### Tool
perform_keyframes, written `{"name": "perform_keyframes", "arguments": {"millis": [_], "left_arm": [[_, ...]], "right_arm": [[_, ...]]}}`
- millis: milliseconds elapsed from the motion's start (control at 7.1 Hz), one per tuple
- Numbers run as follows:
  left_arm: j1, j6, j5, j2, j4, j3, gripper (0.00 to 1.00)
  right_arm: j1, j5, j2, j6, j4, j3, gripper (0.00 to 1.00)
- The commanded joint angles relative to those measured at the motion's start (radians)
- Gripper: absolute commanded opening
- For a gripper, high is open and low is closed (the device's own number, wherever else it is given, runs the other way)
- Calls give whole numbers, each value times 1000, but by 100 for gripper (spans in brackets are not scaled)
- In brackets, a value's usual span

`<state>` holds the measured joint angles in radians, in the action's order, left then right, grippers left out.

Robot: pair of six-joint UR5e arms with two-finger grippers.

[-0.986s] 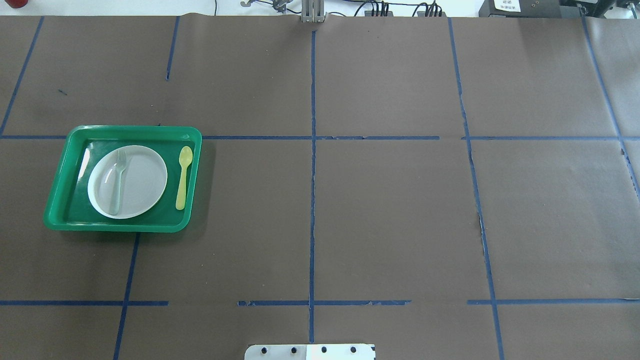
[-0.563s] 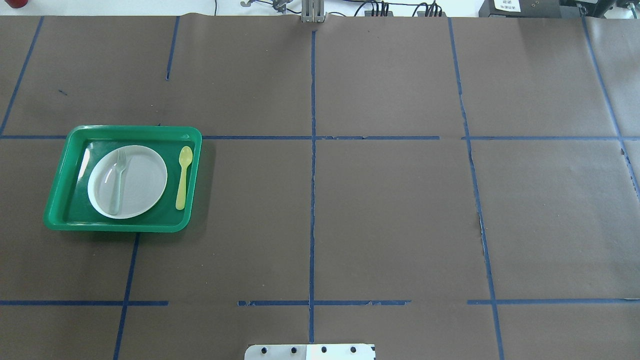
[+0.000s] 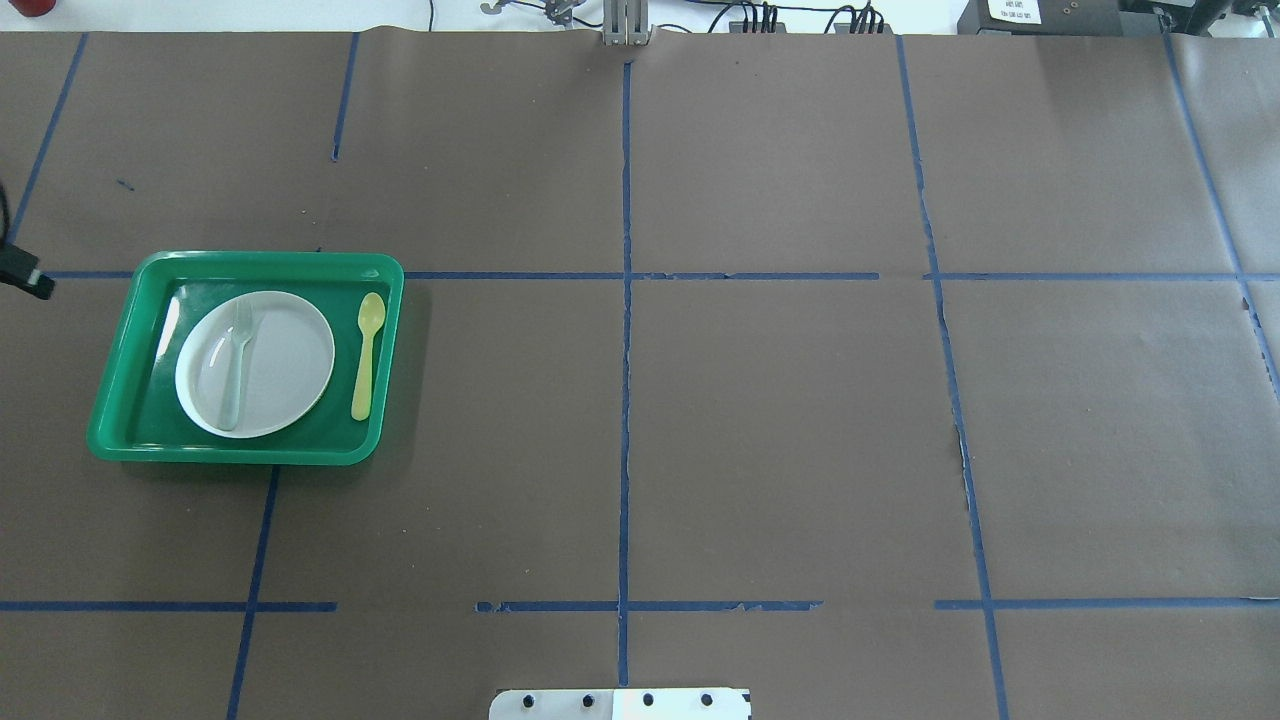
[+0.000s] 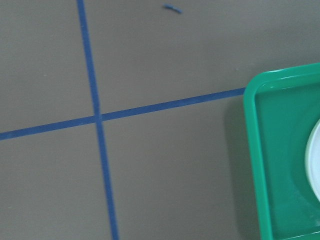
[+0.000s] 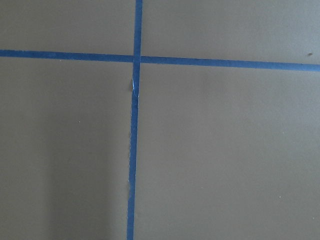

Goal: Place fork
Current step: 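Reach the left gripper down to the white fork on the plate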

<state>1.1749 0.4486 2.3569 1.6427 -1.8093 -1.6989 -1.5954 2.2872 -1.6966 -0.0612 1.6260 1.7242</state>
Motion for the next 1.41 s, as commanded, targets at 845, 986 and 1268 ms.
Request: {"name": "perform_keyframes", "arguments": {"millis": [845, 986, 1268], "left_arm": [[-302, 348, -186, 160, -74, 131, 82], [-304, 346, -180, 166, -73, 133, 73], [-305, 346, -180, 166, -74, 137, 37]], "right_arm": [[0, 0, 0, 0, 0, 0, 100], [0, 0, 0, 1, 0, 0, 100], [0, 0, 0, 0, 0, 0, 100]]}}
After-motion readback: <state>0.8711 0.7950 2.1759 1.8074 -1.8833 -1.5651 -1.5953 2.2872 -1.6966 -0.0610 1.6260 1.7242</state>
